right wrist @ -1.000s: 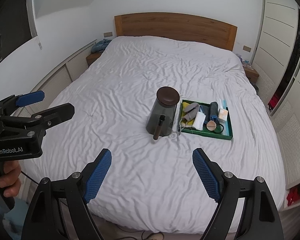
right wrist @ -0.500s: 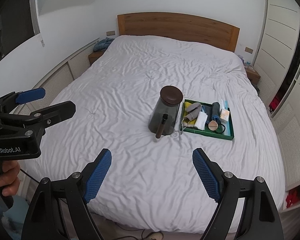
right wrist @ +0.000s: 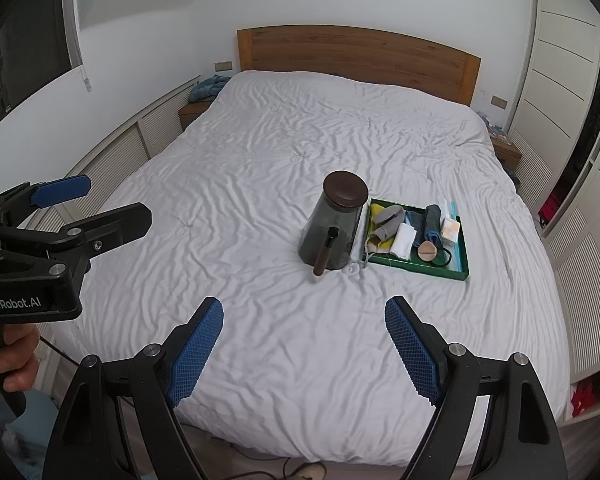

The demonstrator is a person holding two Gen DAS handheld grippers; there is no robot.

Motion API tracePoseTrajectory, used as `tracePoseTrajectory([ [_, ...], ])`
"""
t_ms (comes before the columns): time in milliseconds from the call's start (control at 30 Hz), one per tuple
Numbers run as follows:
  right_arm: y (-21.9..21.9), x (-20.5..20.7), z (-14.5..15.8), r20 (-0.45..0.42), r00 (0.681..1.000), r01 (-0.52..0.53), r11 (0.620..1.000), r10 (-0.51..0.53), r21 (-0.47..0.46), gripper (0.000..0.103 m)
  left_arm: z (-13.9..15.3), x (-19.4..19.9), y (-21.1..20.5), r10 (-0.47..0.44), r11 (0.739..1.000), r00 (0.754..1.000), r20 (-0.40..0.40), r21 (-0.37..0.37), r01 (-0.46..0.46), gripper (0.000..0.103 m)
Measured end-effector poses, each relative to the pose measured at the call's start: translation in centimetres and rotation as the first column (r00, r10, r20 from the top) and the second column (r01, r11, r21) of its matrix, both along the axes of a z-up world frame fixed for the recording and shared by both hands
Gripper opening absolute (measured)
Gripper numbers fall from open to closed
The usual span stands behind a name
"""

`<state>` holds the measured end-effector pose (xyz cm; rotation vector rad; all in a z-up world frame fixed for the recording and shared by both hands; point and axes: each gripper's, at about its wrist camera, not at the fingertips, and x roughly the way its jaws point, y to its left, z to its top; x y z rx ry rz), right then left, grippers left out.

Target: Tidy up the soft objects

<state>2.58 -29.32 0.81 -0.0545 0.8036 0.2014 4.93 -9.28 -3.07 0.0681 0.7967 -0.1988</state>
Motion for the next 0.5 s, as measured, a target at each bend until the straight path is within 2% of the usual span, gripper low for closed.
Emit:
tracePoseTrajectory([
  [500, -0.02, -0.12, -0.04, -0.002, 1.000, -0.001, 1.000, 0.001, 0.000, 0.084, -0.02, -0.01, -0.10, 0.002, 1.000, 1.000, -0.002, 0.002, -0.002, 0.102],
])
